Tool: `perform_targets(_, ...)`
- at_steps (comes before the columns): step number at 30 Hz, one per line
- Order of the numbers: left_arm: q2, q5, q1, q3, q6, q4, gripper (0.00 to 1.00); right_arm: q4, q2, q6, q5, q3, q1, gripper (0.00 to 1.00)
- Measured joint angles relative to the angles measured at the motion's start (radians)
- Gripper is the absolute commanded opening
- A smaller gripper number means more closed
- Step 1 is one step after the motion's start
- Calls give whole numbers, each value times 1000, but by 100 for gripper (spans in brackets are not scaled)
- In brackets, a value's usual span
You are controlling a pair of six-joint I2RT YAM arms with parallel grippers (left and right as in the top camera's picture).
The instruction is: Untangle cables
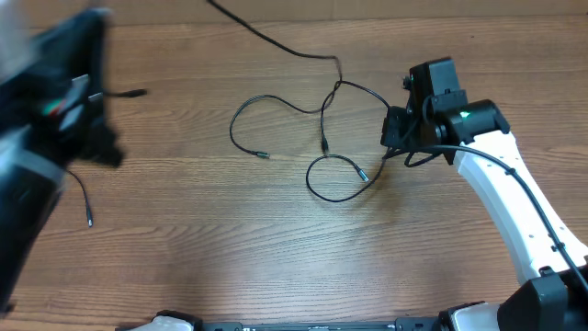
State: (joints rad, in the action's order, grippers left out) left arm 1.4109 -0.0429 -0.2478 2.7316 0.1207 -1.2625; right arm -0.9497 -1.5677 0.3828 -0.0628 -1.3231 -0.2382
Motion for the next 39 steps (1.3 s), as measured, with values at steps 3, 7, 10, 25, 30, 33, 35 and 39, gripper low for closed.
perform_targets(3, -35, -100, 0, 5, -14, 30, 4, 22, 0, 25, 30, 48, 0, 4)
perform_targets(7, -58, -220, 0, 5, -27, 51, 4, 45, -3, 51, 57, 116, 8, 4)
perform_targets(10, -60, -301, 0, 5, -50, 66, 4, 43, -12, 82, 88, 150, 40, 4)
perform_targets(25, -31, -646, 0, 4, -159, 185, 4, 14, -16, 171, 111, 162, 524, 4)
perform_targets(30, -30, -688, 0, -12, -173, 191, 4, 16, -16, 175, 69, 162, 643, 4)
perform_targets(33, -30, -700, 0, -35, -183, 208, 4, 26, -16, 164, 39, 162, 670, 4)
perform_targets(35, -30, -710, 0, -56, -195, 231, 4, 33, -16, 159, 26, 162, 671, 4)
perform_targets(39, -28, -737, 0, -103, -234, 285, 4, 35, -16, 146, -8, 162, 669, 4)
